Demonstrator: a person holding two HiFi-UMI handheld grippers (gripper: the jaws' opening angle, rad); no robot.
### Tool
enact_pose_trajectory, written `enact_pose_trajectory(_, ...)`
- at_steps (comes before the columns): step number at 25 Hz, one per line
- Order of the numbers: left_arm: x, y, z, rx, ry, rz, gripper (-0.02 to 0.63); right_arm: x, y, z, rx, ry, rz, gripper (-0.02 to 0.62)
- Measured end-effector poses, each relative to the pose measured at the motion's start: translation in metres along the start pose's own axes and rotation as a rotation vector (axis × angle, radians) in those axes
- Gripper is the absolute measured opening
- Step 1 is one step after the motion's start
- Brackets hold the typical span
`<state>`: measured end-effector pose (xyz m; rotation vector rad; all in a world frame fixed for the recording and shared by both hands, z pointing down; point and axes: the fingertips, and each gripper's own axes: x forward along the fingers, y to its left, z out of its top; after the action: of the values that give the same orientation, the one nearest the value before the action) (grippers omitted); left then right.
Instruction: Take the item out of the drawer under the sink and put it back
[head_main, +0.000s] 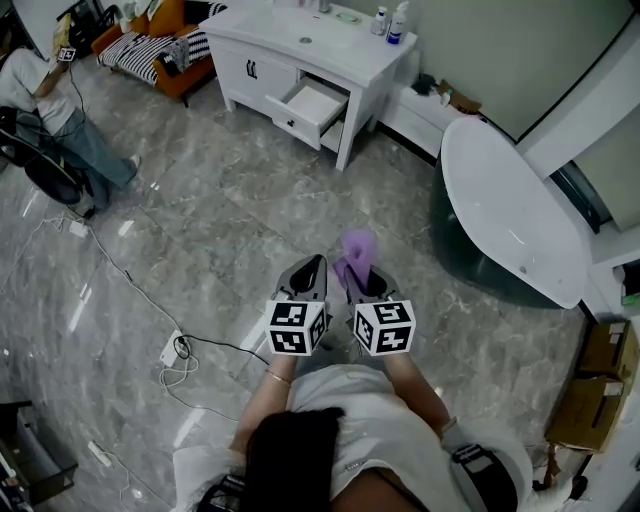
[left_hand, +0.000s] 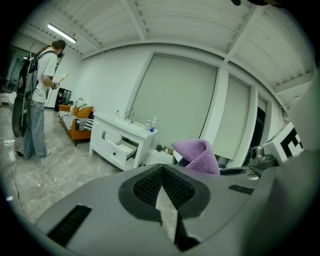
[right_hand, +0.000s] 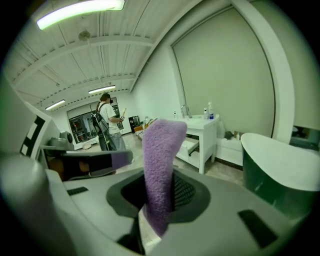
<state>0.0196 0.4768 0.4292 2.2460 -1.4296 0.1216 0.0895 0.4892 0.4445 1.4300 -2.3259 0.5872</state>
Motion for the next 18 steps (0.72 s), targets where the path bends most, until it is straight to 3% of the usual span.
enact_pose_trajectory(10,0.009,0.021,0.020,0.019,-0.016,-0.050,0.004,0.018,0.012,0.022,0.005,-0.033,-0.049,0.089)
enact_pose_trajectory(18,0.012,0.038,0.025,0.022,-0.017,-0.022,0.003,0.027,0.019,0.024,0.000,-0.034,-0.033,0.089)
